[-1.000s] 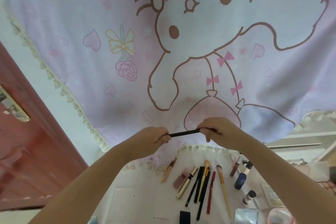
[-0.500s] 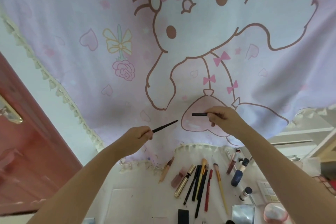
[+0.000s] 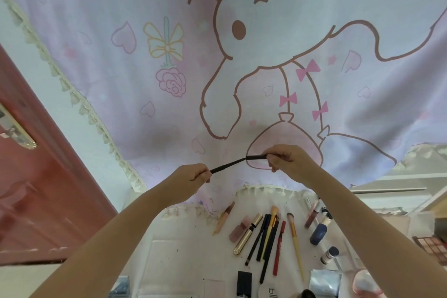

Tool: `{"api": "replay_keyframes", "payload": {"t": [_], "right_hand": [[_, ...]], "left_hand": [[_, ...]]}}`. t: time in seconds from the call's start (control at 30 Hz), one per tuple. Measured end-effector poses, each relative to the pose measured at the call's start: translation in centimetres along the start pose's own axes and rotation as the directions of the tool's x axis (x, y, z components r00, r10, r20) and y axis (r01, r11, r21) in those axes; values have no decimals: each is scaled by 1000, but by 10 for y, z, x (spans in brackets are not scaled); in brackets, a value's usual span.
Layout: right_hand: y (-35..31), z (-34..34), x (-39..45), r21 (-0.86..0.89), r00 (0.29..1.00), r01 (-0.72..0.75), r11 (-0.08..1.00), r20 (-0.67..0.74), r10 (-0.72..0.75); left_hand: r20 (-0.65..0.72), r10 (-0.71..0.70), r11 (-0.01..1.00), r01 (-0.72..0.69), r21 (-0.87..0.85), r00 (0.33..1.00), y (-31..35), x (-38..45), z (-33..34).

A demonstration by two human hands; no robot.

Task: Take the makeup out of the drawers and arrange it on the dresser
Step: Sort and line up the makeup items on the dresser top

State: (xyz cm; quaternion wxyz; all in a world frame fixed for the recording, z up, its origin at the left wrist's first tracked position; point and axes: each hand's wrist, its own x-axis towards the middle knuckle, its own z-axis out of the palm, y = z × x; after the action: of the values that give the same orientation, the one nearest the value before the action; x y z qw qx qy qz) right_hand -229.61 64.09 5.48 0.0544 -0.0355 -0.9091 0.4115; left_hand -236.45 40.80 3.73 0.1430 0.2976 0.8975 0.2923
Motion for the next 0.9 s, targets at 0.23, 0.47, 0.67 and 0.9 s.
{"api": "replay_keyframes", "payload": {"t": [0.23, 0.47, 0.67, 0.9], "right_hand": [[4, 5, 1, -18, 999, 23, 1000, 44, -22], [21, 21, 16, -57, 985, -38, 998, 163, 47], [49, 55, 35, -130, 935, -97, 987, 327, 135], [89, 104, 66, -425, 811, 94, 900, 557, 178]], "left_hand": [[47, -24, 1000, 23, 22, 999, -2, 3, 5], [127, -68, 997, 71, -15, 990, -15, 4, 27], [131, -154, 983, 165, -78, 979, -42, 3, 73], [151, -335, 941, 339, 6, 930, -67, 15, 126]]}}
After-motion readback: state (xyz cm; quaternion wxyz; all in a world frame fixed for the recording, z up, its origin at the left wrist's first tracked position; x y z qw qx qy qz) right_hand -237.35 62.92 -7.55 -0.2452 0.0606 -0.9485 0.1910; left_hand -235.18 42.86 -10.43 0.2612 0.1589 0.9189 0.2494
